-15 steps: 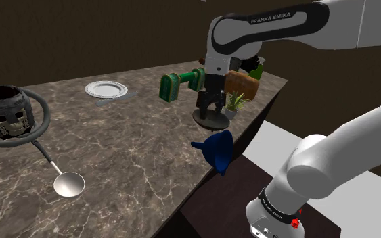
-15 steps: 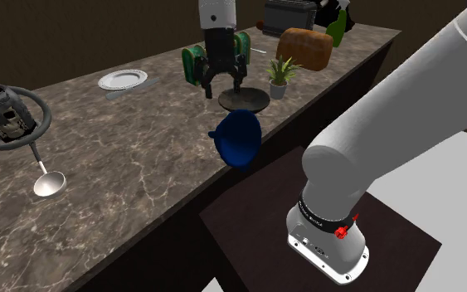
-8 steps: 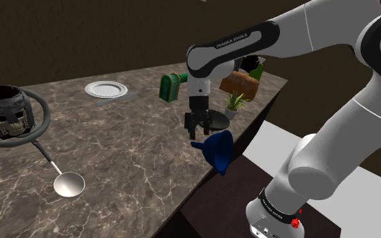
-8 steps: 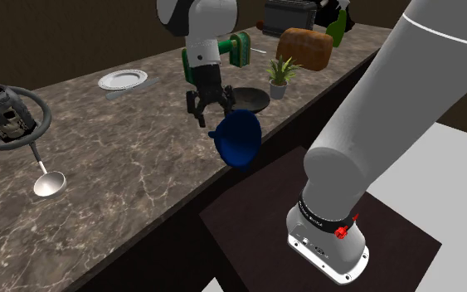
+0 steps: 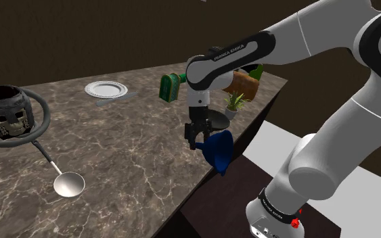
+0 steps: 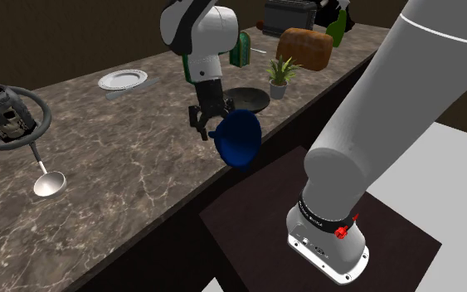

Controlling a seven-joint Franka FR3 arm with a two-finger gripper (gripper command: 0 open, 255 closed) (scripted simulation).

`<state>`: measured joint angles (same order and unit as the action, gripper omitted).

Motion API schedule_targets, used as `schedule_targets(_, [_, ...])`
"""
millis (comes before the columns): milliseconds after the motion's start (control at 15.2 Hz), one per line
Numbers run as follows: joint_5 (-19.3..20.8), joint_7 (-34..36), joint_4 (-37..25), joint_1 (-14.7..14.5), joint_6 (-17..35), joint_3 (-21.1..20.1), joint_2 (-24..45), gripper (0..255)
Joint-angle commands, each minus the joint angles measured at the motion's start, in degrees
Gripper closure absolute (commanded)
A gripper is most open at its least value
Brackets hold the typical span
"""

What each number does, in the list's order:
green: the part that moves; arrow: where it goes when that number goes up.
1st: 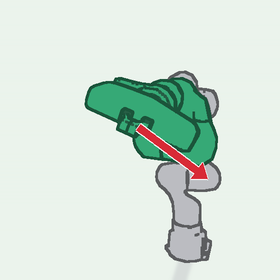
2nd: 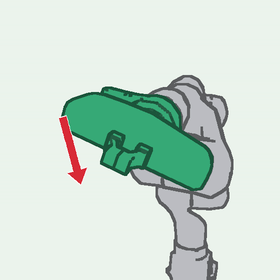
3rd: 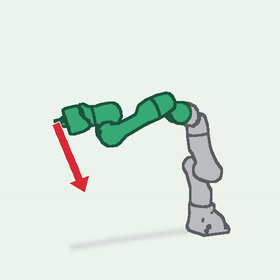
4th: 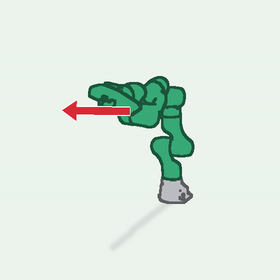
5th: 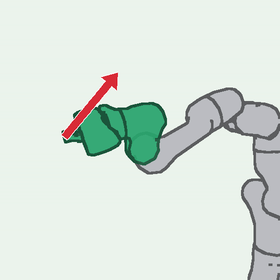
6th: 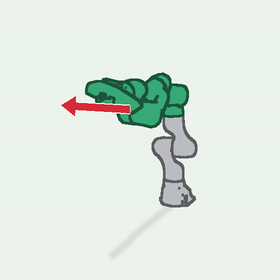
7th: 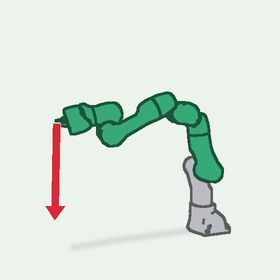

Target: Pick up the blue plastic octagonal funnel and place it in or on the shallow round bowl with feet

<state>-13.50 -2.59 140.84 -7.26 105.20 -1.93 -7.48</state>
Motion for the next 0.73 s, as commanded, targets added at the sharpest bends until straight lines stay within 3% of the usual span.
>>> schedule_targets(0, [-0.1,0.0,0.4,-0.1,0.4,-0.1,0.0,0])
schedule_targets(330, [-0.1,0.0,0.4,-0.1,0.4,-0.1,0.0,0])
schedule_targets(396, [-0.1,0.0,0.4,-0.1,0.4,-0.1,0.0,255])
schedule_targets(660, [-0.1,0.0,0.4,-0.1,0.4,-0.1,0.0,255])
